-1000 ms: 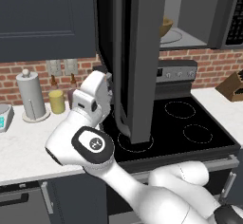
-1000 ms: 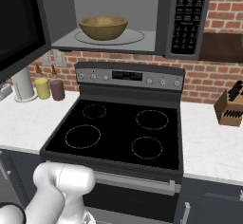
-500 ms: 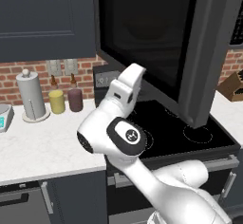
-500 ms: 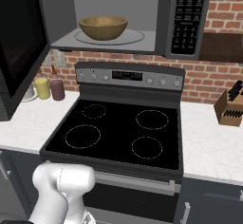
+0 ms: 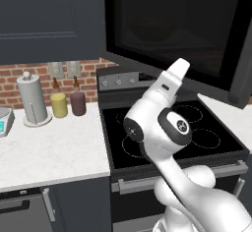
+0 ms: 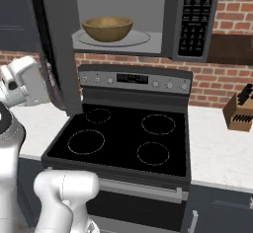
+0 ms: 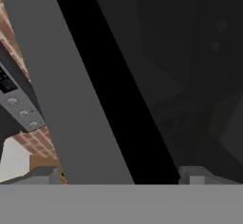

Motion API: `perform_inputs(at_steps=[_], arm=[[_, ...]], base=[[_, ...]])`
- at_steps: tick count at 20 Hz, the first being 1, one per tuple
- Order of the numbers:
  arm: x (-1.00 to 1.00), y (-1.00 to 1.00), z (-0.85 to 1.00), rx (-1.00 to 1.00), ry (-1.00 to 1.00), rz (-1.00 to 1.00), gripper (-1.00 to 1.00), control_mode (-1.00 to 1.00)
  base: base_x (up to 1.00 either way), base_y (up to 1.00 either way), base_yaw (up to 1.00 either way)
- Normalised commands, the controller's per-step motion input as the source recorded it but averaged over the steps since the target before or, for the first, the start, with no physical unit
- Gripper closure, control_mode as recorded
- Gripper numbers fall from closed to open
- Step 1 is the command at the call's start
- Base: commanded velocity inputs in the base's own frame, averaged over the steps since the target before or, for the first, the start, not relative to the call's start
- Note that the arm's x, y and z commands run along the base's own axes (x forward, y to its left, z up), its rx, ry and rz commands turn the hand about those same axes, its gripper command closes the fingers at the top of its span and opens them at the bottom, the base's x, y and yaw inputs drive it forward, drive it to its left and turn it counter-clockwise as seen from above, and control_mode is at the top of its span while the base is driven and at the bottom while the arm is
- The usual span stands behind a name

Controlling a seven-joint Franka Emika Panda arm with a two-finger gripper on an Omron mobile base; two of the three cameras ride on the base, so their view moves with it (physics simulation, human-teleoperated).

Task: Open the microwave, place the bowl with waffle inside the microwave, then close the microwave door and turn it on.

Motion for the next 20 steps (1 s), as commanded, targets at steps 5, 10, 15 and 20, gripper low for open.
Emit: perform_inputs(at_steps=[5,10,15,20], arm=[[0.18,-0.63,0.40,0.09,0.08,0.17,-1.00,-1.00],[0.37,-0.39,0.38,0.09,0.09,0.27,-1.00,-1.00],[0.44,-0.19,0.53,0.04,0.15,0.26,-1.00,-1.00],[0.39,-0.08,0.51,0.02,0.18,0.22,-1.00,-1.00]], base=[[0.00,0.00,0.00],[0.00,0.00,0.00],[0.00,0.00,0.00],[0.00,0.00,0.00]])
